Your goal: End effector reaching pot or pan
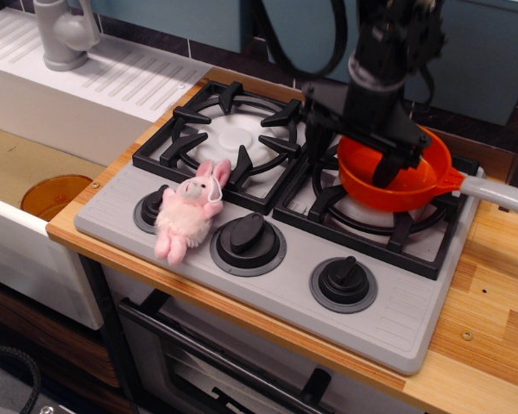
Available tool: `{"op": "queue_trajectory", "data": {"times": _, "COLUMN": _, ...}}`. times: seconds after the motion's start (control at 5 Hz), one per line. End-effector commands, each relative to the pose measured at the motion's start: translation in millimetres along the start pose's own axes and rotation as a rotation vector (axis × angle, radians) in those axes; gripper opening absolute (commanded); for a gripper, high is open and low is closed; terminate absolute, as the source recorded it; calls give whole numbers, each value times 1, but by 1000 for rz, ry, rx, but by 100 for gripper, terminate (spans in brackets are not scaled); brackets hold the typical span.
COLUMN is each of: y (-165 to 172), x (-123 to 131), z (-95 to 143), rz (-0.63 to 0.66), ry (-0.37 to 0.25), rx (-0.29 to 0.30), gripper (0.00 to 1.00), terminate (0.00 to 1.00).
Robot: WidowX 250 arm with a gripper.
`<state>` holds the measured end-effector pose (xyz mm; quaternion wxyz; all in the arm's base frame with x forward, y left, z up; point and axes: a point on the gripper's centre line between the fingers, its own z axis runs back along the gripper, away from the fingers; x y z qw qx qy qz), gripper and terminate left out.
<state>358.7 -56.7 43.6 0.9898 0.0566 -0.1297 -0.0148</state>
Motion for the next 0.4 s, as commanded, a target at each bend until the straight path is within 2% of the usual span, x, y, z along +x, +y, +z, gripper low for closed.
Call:
{"op": "queue_trajectory", "data": {"times": 0.0, "y": 8, "x": 7, "z": -4, "rz": -1, "ry": -14, "rx": -29, "gripper": 100, "terminate": 0}}
{"op": "queue_trajectory", "data": {"times": 0.2, "y": 8, "x": 7, "z": -4, "rz": -1, "ry": -14, "rx": -29, "gripper": 100, "terminate": 100}}
